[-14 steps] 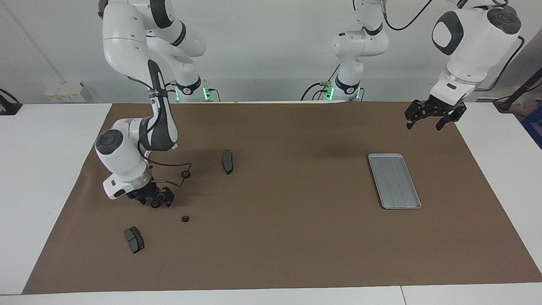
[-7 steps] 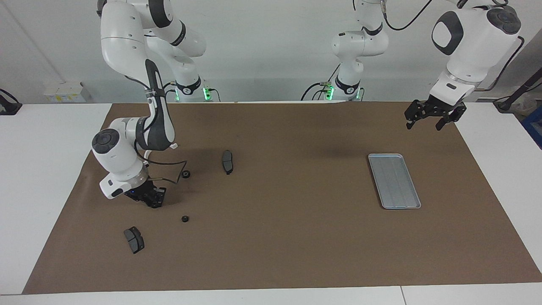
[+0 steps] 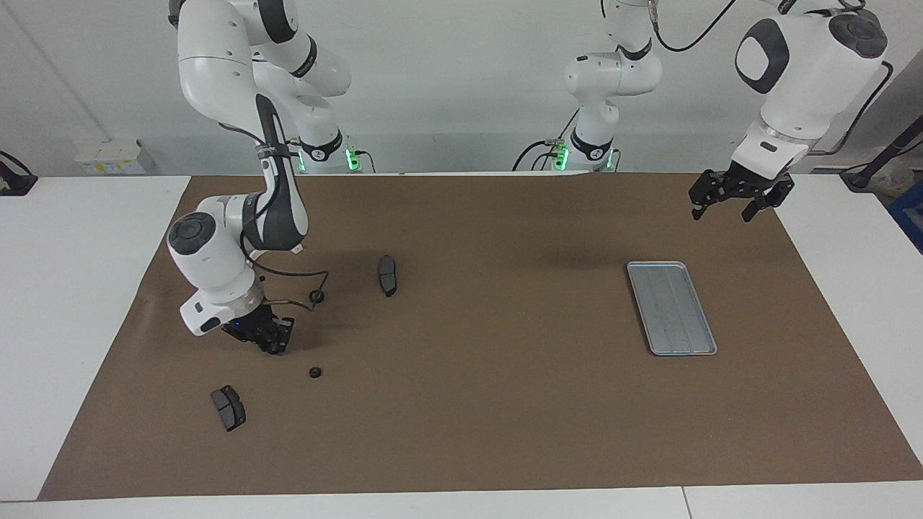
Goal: Pick bearing gear from pile to tray
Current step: 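Carry the black bearing toward the table center with the right gripper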
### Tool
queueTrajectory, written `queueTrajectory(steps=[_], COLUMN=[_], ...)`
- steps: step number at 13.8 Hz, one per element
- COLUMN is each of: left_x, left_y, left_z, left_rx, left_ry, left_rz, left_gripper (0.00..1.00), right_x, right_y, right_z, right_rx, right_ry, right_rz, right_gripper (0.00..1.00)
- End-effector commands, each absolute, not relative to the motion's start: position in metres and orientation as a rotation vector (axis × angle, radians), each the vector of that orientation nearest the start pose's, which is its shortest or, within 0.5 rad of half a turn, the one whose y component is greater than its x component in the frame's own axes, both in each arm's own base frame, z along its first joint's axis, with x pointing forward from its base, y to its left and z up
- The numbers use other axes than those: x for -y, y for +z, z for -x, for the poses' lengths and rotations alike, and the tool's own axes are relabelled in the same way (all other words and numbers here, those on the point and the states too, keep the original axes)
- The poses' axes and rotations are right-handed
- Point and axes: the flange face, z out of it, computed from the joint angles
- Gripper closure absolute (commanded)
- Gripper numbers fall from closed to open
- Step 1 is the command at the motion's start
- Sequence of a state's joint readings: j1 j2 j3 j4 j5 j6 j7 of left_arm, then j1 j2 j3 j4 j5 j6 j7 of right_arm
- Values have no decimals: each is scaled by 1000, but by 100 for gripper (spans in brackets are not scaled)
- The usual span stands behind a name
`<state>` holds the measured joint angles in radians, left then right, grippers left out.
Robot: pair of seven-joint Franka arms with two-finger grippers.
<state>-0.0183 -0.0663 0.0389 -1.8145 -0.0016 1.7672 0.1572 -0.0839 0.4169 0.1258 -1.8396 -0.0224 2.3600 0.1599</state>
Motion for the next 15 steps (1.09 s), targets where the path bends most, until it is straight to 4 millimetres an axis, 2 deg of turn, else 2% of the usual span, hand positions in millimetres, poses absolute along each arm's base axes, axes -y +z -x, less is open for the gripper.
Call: queueTrajectory(steps=[1, 5, 8, 9, 11, 13, 15], left_x=[-10, -14, -8, -6, 3, 15, 37], left_y=[563, 563, 563, 564, 564, 563, 565], left_z=[-535, -534, -534, -535, -532, -532, -533], left_rx=[-216, -204, -223, -230, -252, -283, -328], left_ry=[-22, -20, -18, -27, -13, -16, -45], left_rz=[3122, 3123, 3121, 3119, 3120, 3117, 3112], left_gripper=[0, 0, 0, 0, 0, 0, 0], right_x=[-87, -199, -282, -304, -334, -375, -398], right_y=[338, 350, 329, 320, 319, 307, 304], right_z=[-655, -644, -619, -611, -605, -580, -565], right_rx=[-256, -320, -366, -366, -387, -381, -369], right_ry=[-198, -238, -209, -202, -222, -192, -185], right_rz=[3062, 3034, 3030, 3039, 3034, 3036, 3034], right_gripper=[100, 100, 100, 100, 100, 100, 100])
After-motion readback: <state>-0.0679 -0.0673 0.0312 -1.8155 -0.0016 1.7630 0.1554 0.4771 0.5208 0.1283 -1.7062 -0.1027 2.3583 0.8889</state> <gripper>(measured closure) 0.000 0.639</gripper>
